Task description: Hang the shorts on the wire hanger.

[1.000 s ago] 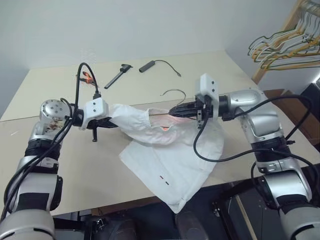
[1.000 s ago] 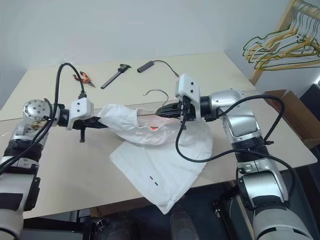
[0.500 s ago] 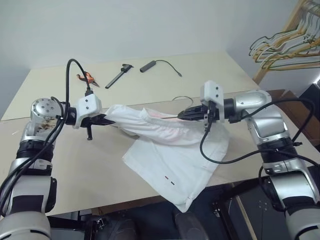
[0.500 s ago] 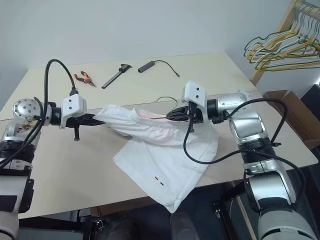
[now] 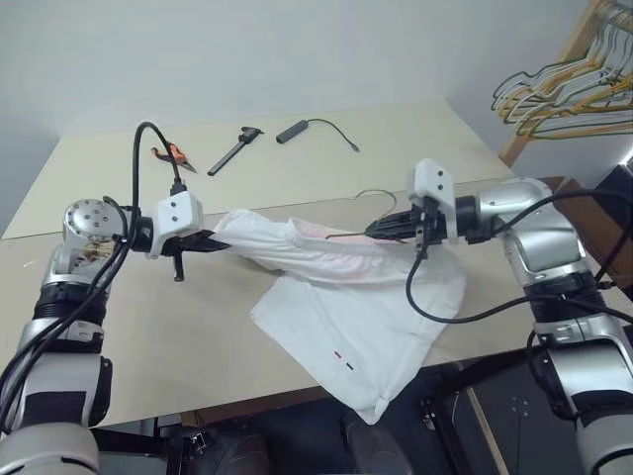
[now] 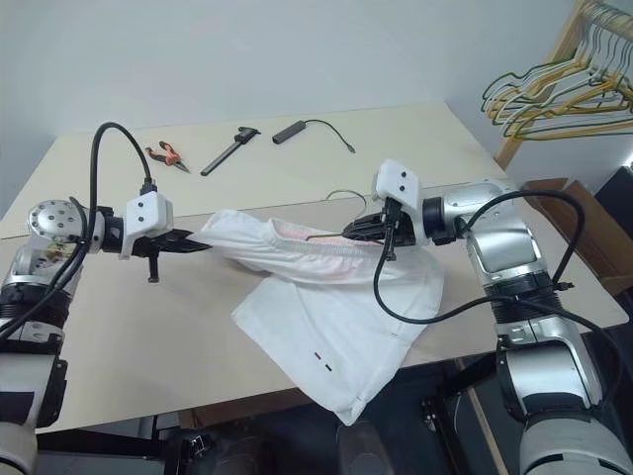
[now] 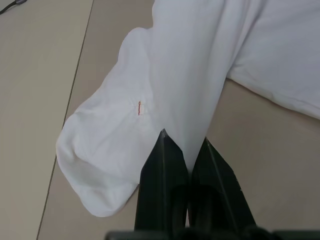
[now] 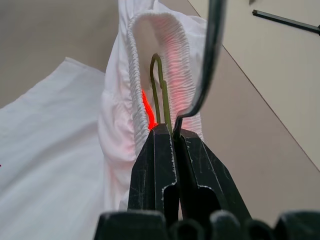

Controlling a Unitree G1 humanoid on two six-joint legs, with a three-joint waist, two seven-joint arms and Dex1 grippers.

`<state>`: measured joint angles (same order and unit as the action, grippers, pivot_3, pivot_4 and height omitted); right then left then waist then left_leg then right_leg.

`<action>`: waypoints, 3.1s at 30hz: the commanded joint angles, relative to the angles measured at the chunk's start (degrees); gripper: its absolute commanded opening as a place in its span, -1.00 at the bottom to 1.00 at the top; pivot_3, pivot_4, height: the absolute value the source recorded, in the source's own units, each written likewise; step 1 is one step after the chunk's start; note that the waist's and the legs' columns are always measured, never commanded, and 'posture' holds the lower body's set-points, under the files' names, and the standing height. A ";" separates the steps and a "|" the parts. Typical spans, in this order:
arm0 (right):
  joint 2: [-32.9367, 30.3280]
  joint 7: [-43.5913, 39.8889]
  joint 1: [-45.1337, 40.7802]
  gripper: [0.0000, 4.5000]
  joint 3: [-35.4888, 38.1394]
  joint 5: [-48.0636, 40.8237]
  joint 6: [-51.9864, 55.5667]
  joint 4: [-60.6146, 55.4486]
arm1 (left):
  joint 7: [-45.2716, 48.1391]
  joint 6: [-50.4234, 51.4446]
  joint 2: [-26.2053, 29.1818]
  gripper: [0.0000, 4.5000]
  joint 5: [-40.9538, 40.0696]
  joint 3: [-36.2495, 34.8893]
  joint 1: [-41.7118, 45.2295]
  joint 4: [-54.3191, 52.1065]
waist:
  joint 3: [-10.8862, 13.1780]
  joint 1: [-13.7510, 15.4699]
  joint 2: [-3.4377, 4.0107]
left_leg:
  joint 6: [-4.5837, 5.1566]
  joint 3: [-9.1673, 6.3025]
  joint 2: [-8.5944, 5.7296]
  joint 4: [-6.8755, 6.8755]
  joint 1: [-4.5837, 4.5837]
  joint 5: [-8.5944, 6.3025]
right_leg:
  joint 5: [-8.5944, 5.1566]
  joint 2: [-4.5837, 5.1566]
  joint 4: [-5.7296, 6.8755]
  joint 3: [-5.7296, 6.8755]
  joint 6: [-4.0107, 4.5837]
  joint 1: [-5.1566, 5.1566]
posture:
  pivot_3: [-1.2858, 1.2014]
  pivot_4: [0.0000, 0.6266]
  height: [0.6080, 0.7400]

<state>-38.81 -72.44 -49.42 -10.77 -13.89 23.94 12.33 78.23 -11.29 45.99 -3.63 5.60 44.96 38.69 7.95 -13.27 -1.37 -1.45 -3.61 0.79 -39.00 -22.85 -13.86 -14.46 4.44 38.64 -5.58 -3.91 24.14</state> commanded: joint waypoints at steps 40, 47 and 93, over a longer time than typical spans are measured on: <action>-0.18 -5.30 -22.13 -1.00 -1.75 0.39 12.48 5.10 | 11.46 17.78 6.23 -0.96 -21.08 -10.05 1.04 -18.86 | -0.09 -0.53 -0.05 | -0.02 0.00 0.01 -0.01 -0.12 0.01 | 0.00 0.02 0.07 0.02 0.01 0.15 | -0.06 -0.87 1.00; -0.66 -7.16 -21.31 -1.00 -1.35 -0.95 12.92 3.53 | 6.04 11.24 4.18 -0.96 -13.50 -6.91 -2.01 -19.46 | -0.28 -0.35 0.14 | -0.13 0.01 0.00 0.00 0.04 0.11 | 0.01 0.02 0.16 0.01 0.03 0.05 | -0.06 -0.86 1.00; -3.91 -4.67 -14.84 -1.00 0.99 -7.43 21.41 -6.11 | 14.27 18.26 17.88 0.98 -27.55 -6.77 -8.46 -26.99 | -0.28 -0.26 0.12 | -0.19 -0.02 0.05 0.03 0.01 0.29 | 0.09 -0.02 0.25 0.02 0.12 0.12 | -0.06 -0.83 1.00</action>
<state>-42.15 -77.37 -63.66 -10.60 -21.39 45.76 7.83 92.05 5.53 62.09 -25.90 0.00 36.61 14.54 7.67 -13.52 -1.25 -1.63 -3.62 0.83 -38.98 -22.83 -13.57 -14.37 4.44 38.89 -5.56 -3.79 24.24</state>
